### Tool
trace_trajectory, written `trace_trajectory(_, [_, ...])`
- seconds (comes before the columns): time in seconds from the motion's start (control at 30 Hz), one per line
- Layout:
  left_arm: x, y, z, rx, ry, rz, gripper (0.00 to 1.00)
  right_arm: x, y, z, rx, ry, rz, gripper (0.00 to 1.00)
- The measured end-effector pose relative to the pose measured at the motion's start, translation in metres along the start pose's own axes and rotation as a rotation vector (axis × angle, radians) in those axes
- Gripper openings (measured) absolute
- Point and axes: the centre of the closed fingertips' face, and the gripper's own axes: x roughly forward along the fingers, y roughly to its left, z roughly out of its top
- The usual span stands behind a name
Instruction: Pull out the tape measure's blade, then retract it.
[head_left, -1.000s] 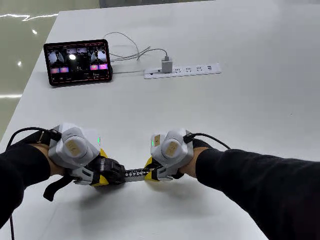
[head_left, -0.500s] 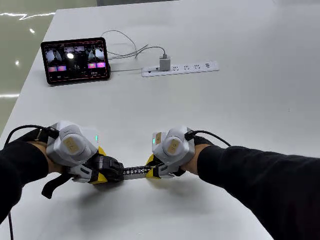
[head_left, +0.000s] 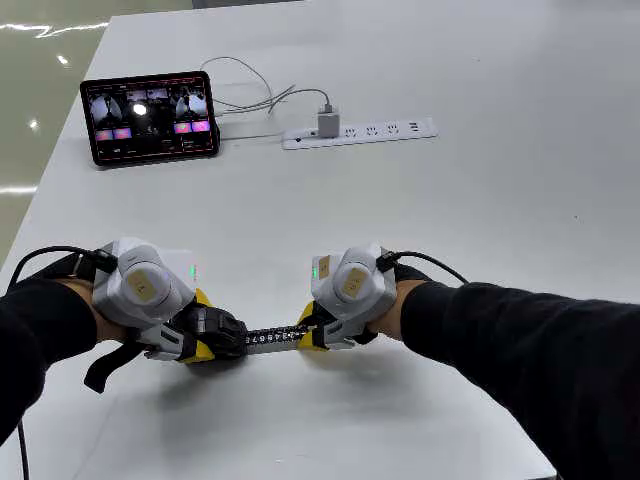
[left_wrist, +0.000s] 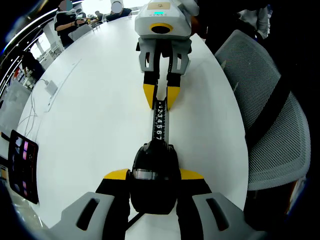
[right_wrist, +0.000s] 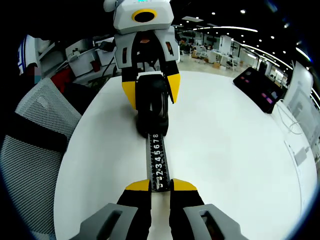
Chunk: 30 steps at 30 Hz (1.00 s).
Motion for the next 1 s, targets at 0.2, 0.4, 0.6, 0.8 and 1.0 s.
trace_trajectory(0.2, [0.0,0.0,0.0,-0.001,0.001,-0.001,0.3,-0.003,-0.001,-0.003,-0.006,0.008,0.006,0.09])
trace_trajectory(0.4, [0.0,0.0,0.0,-0.003,0.0,-0.003,0.3,-0.004,-0.001,-0.005,0.001,0.007,0.005,0.09])
trace_trajectory(0.6, [0.0,0.0,0.0,-0.002,0.002,-0.003,0.3,-0.006,0.0,-0.008,0.006,0.006,0.001,0.09])
trace_trajectory(0.8, [0.0,0.001,-0.001,-0.002,0.002,-0.002,0.3,-0.009,0.0,-0.01,0.009,0.009,-0.001,0.09])
trace_trajectory(1.0, [0.001,0.002,-0.001,-0.003,0.004,-0.001,0.3,-0.012,-0.001,-0.015,0.008,0.016,-0.003,0.09])
